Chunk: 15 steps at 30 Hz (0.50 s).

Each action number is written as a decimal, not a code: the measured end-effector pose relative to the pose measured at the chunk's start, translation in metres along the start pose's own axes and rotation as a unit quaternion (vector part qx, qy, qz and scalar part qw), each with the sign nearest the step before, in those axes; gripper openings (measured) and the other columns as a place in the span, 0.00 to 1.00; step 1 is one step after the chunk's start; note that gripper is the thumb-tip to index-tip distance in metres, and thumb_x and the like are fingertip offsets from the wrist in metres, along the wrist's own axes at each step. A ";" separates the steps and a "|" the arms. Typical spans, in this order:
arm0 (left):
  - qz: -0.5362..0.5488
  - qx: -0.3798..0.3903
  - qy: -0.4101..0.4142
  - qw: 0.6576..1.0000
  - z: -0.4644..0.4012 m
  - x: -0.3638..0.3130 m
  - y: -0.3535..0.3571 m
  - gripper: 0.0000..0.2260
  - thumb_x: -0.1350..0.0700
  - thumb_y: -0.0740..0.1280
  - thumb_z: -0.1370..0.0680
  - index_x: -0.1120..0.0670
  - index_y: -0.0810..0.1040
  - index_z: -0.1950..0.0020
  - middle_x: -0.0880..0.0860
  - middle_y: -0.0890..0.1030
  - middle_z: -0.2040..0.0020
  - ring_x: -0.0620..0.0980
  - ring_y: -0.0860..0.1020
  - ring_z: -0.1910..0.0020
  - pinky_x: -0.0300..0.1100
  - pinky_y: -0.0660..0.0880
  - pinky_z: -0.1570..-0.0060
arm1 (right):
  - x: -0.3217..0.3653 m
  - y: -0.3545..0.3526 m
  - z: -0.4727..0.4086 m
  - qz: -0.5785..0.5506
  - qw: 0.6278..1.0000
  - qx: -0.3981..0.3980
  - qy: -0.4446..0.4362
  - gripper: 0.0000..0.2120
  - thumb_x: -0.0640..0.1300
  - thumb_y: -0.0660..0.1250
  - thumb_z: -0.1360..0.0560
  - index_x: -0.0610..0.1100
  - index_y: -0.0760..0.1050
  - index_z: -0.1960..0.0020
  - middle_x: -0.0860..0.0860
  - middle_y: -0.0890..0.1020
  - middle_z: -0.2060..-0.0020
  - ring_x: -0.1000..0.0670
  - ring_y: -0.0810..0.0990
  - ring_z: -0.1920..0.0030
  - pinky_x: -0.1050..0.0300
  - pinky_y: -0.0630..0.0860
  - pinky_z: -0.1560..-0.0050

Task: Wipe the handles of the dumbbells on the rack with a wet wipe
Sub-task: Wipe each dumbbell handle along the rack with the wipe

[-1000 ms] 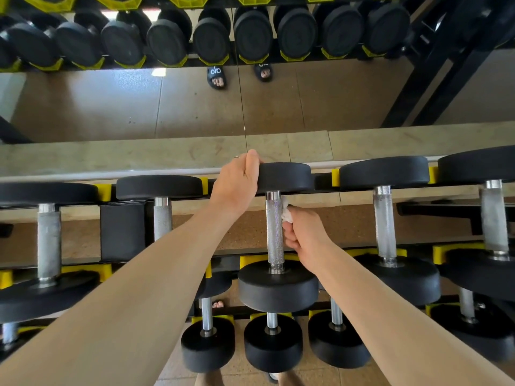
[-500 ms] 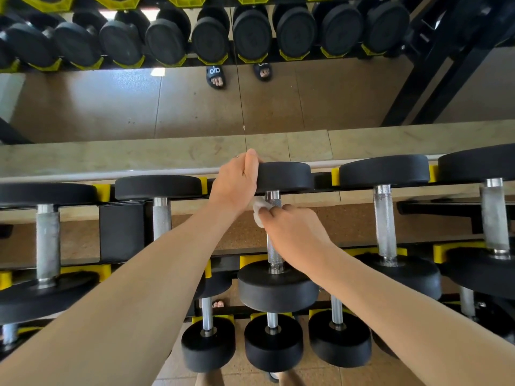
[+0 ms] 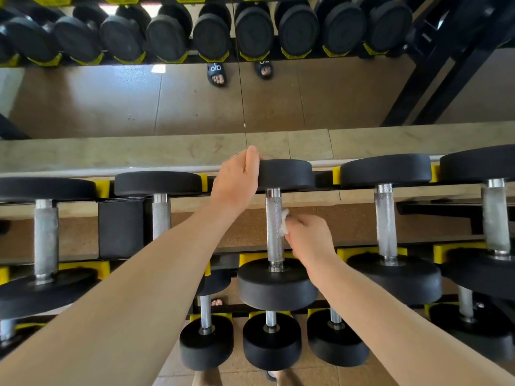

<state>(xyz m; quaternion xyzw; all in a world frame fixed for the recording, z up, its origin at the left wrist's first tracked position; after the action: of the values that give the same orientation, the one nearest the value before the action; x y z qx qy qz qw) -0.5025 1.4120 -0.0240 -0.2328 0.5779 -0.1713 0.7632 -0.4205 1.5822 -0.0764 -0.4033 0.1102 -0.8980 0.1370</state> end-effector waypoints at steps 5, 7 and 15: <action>-0.023 0.002 0.013 1.000 -0.001 -0.003 -0.002 0.20 0.48 0.48 0.15 0.57 0.76 0.50 0.57 0.79 0.55 0.55 0.77 0.54 0.61 0.79 0.51 | 0.065 0.037 0.048 0.418 0.809 0.033 -0.411 0.07 0.44 0.61 0.19 0.47 0.71 0.42 0.49 0.82 0.59 0.54 0.79 0.66 0.59 0.79 0.64; -0.031 0.003 0.014 0.999 0.000 -0.004 -0.001 0.20 0.48 0.48 0.15 0.56 0.76 0.49 0.57 0.79 0.55 0.55 0.77 0.54 0.59 0.80 0.51 | 0.051 0.052 0.045 0.556 0.696 0.056 -0.452 0.15 0.42 0.66 0.22 0.44 0.67 0.38 0.44 0.83 0.53 0.48 0.81 0.64 0.55 0.78 0.67; 0.007 0.003 0.004 1.000 0.001 -0.003 0.000 0.20 0.49 0.48 0.13 0.57 0.76 0.50 0.54 0.77 0.57 0.48 0.74 0.59 0.41 0.71 0.63 | 0.008 -0.065 0.010 0.321 0.907 -0.081 -0.260 0.10 0.46 0.60 0.18 0.45 0.77 0.42 0.54 0.80 0.61 0.60 0.77 0.66 0.65 0.74 0.69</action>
<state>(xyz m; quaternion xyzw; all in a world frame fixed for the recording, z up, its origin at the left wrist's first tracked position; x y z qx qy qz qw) -0.5020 1.4141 -0.0209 -0.2256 0.5818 -0.1688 0.7630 -0.4285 1.6393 -0.0447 -0.5747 0.2665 -0.6570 0.4087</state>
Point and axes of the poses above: each hand's wrist, its own z-axis away from the middle knuckle, its own y-axis out of the palm, x = y × z, the point moved 9 cm from there along -z, towards the middle knuckle
